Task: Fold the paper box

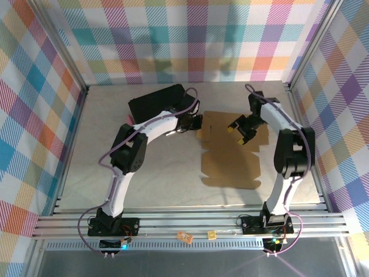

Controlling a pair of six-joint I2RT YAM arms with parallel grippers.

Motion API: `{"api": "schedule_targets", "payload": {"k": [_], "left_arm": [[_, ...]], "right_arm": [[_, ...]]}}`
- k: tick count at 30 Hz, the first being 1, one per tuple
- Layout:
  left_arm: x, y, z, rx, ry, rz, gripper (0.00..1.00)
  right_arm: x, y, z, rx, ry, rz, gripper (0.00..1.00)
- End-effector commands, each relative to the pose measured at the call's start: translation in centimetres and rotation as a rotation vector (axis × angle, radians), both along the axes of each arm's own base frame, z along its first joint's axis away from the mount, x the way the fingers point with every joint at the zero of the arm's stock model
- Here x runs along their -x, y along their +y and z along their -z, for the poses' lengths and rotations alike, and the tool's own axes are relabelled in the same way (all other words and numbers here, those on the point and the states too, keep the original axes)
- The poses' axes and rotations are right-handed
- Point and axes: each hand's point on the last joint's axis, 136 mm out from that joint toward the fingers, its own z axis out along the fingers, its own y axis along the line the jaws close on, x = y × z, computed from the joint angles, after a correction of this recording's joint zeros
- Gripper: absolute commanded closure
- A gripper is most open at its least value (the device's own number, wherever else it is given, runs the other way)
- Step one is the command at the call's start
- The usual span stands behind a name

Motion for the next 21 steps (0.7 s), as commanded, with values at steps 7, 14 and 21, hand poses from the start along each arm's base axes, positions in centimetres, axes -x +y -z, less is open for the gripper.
{"api": "schedule_targets", "payload": {"k": [7,14,21], "left_arm": [[1.4,3.4,-12.5,0.047,-0.52,0.006,1.0],[2.7,4.6,-14.0,0.053,-0.606,0.006,1.0],[3.5,5.1,-14.6,0.01,-0.666,0.004,1.0]], "right_arm": [[-5.6,1.6,-11.0,-0.232,-0.183,0.32,0.38],[-9.2,4.6,-12.5,-0.354,-0.107,0.52,0.34],[-8.9,5.8,-12.8,-0.334,0.041,0.618,0.29]]}}
